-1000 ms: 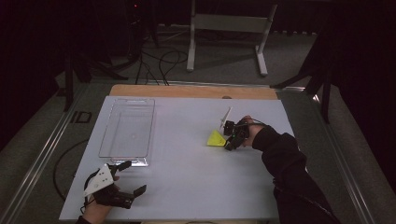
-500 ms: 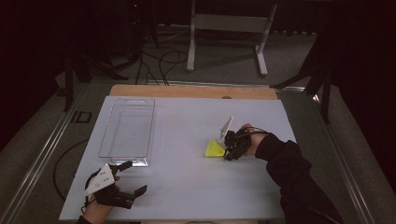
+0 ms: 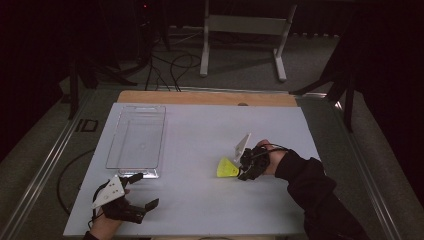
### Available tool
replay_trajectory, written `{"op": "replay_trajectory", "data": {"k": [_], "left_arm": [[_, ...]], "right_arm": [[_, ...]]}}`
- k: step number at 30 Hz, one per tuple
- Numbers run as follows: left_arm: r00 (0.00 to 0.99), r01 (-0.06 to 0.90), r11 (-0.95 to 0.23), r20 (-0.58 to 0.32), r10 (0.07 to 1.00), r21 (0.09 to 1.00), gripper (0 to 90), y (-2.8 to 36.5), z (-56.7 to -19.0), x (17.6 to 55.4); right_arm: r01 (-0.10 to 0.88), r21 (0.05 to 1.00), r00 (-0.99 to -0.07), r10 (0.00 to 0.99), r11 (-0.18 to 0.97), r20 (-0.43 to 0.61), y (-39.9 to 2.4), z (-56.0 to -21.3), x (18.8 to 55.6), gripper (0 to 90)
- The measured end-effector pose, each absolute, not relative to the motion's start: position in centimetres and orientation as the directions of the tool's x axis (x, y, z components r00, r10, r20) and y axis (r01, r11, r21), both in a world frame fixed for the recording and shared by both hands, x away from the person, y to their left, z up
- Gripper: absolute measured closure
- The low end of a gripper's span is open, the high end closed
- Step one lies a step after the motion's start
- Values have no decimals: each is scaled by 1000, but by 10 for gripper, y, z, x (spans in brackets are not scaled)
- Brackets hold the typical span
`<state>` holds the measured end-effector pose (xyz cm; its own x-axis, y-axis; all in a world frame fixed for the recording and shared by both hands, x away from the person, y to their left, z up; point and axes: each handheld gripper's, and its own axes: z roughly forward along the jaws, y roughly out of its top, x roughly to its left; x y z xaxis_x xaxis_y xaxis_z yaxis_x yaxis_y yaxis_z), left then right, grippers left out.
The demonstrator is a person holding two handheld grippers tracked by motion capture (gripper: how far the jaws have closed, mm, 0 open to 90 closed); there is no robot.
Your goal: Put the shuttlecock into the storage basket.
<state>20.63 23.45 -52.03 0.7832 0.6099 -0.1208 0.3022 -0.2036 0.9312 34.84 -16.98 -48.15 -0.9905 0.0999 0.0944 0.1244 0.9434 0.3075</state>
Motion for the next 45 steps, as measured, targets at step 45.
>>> {"op": "replay_trajectory", "data": {"k": [45], "left_arm": [[814,446,-341,-218,538,828,2,188,-413,263]], "right_arm": [[66,481,-998,65,874,20,-186,-441,313,661]]}}
